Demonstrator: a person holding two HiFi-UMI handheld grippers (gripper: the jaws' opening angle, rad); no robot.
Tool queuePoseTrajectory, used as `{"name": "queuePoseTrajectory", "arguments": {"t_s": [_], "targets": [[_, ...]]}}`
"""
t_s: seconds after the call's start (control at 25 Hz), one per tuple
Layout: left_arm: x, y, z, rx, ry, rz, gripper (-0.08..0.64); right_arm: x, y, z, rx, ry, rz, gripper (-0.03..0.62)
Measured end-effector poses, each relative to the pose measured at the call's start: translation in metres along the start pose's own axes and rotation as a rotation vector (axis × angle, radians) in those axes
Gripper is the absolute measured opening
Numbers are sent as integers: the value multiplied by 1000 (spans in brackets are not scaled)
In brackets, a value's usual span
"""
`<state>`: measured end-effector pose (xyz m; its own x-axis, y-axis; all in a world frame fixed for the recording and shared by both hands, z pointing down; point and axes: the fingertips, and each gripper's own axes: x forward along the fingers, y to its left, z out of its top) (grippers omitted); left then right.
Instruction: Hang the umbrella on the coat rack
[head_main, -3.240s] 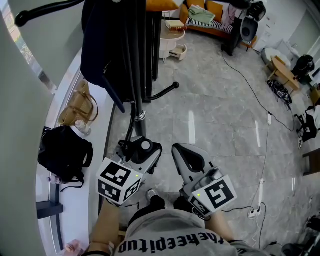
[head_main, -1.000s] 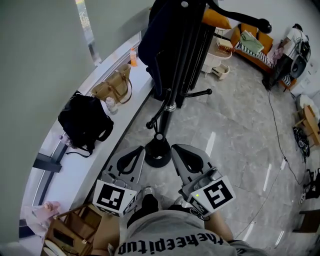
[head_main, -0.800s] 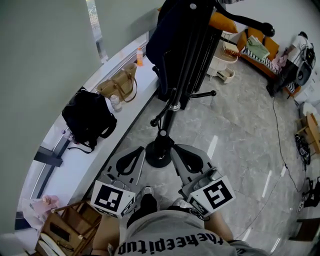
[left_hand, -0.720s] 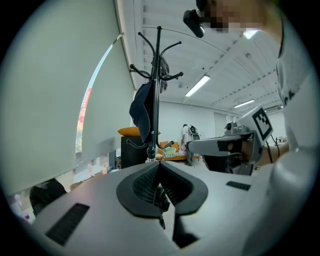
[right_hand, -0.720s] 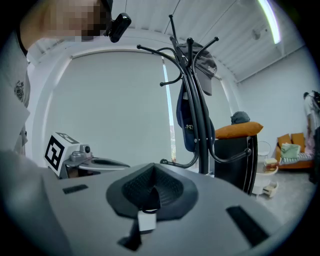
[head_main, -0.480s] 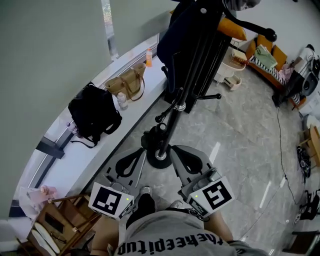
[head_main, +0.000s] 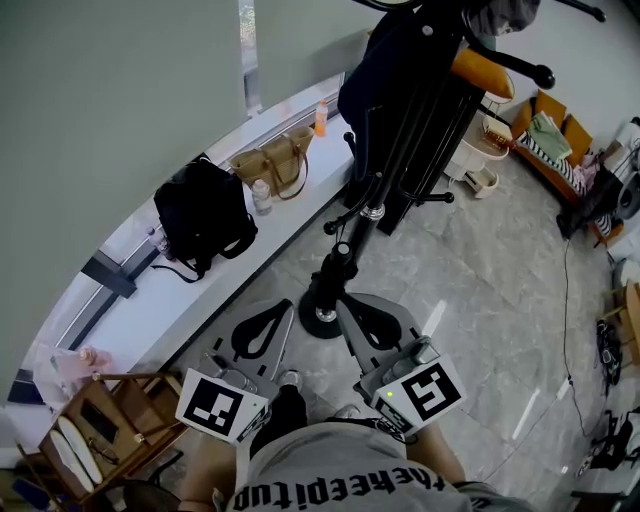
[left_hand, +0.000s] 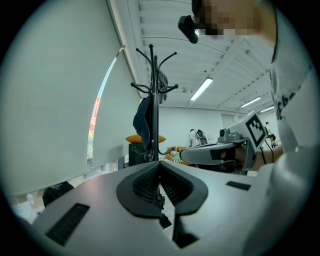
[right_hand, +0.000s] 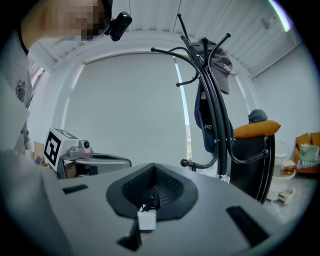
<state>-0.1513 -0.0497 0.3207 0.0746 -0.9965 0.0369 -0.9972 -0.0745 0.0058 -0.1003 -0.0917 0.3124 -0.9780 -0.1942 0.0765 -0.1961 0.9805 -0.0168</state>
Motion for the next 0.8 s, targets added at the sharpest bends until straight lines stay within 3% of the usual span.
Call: {"name": "queuePoseTrajectory", "arguments": {"t_s": [0.32, 0.8], "targets": [[-13, -6, 10, 5, -32, 33, 15, -8, 11, 3, -16, -6, 38, 11], [-13, -16, 23, 14, -76, 4, 15, -21, 10, 8, -31, -30, 5, 11]]}}
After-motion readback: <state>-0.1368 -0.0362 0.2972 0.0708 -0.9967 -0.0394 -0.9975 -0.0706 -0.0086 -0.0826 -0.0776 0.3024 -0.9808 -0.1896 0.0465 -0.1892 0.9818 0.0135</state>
